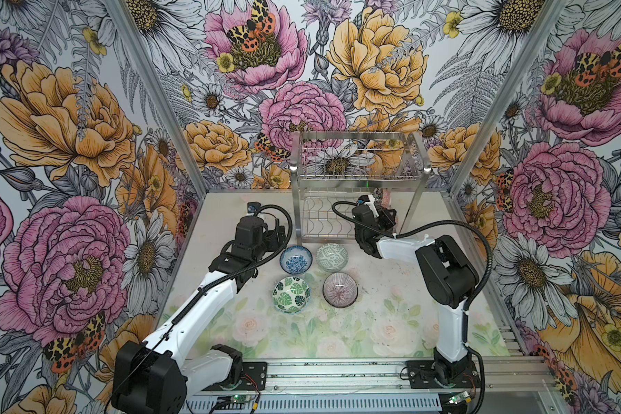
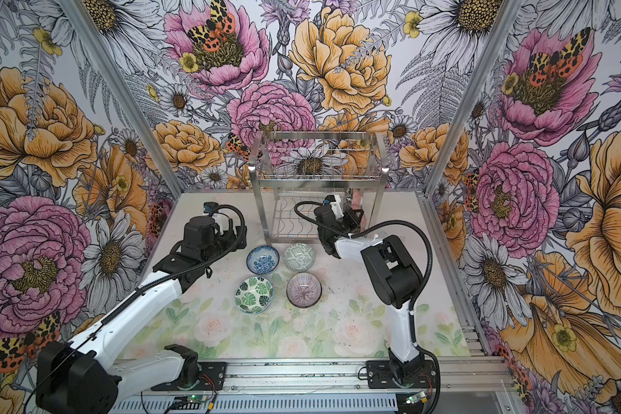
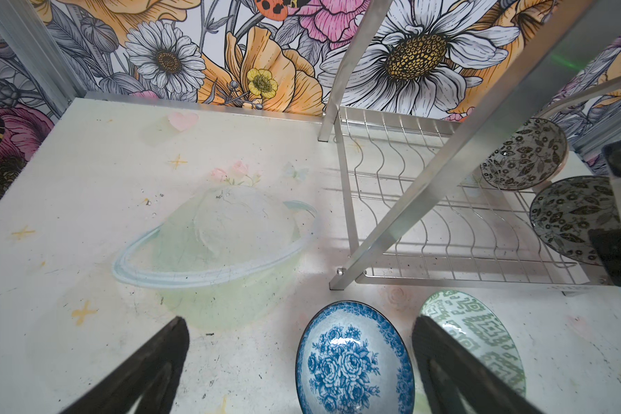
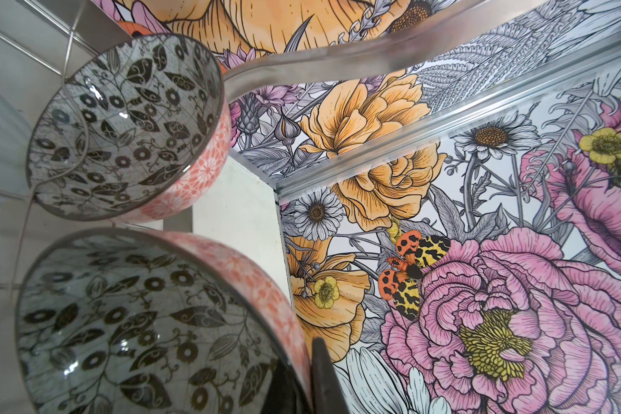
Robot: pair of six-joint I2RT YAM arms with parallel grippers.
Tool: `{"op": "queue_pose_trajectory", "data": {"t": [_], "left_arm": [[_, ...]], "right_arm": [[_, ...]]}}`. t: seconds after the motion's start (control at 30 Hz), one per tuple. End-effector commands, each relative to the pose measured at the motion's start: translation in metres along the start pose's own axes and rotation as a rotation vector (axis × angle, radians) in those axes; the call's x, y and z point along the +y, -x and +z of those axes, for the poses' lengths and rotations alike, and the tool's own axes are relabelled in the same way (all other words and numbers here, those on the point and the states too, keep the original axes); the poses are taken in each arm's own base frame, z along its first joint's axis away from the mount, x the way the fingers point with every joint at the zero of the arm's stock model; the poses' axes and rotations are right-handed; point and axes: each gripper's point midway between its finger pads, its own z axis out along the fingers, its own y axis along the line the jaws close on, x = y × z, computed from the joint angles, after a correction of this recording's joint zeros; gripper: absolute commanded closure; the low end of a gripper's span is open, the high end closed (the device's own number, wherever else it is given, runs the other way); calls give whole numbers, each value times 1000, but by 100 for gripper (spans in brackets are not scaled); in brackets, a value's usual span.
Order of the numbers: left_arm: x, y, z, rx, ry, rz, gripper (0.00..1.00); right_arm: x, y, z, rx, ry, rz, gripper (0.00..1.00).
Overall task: Load the bowls into the dish rack
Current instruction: 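Lower the held bowl on edge into the rack slot beside the first bowl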
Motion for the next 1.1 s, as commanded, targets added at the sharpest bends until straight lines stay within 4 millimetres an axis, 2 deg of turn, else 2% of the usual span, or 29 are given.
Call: {"op": "queue_pose_trajectory", "data": {"t": [0.0,0.47,0.77,1.07], "left_arm": [[0,-1,3,-6,-13,-16,1],[1,-4,3,1,-13,-18,1],[1,-5,3,1,-11,-17,1],[2,-5,2,0,-9,-18,1]], "right_arm": [[-20,12,4,6,-64,74,100],[-5,9,13,20,-72,44,100],[2,9,10,12,-60,37,100],[4,8,5,8,-46,46,92]]}}
